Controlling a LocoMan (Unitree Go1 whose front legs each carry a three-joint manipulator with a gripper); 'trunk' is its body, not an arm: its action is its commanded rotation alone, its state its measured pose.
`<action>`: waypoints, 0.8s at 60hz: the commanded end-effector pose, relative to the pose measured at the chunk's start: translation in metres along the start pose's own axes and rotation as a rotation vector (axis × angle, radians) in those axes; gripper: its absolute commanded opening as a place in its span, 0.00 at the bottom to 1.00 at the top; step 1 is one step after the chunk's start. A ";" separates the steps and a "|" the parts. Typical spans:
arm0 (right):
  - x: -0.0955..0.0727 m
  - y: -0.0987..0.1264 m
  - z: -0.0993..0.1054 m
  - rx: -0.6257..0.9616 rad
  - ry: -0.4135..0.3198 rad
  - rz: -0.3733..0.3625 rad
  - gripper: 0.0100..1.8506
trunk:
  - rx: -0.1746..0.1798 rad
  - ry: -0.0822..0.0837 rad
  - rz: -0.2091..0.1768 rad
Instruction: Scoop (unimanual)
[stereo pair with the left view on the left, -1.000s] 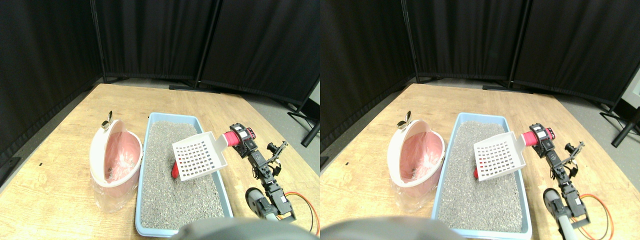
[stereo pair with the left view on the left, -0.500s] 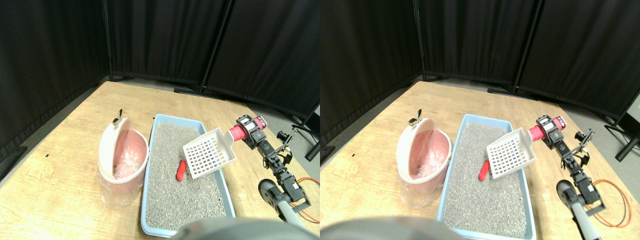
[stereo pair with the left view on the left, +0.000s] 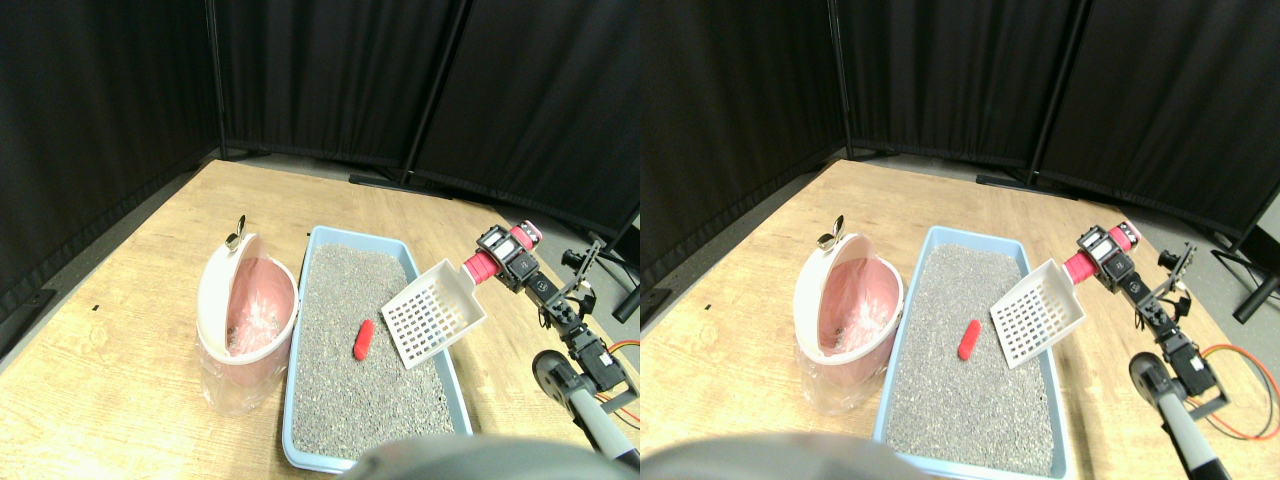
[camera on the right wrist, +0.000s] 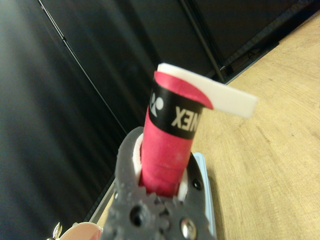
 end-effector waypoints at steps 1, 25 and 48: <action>0.006 0.001 0.017 -0.021 -0.064 0.009 0.02 | -0.013 0.021 0.026; 0.021 0.016 0.015 -0.094 -0.058 0.074 0.02 | -0.017 0.025 0.033; 0.021 0.023 0.015 -0.108 -0.028 0.091 0.02 | -0.020 0.034 0.030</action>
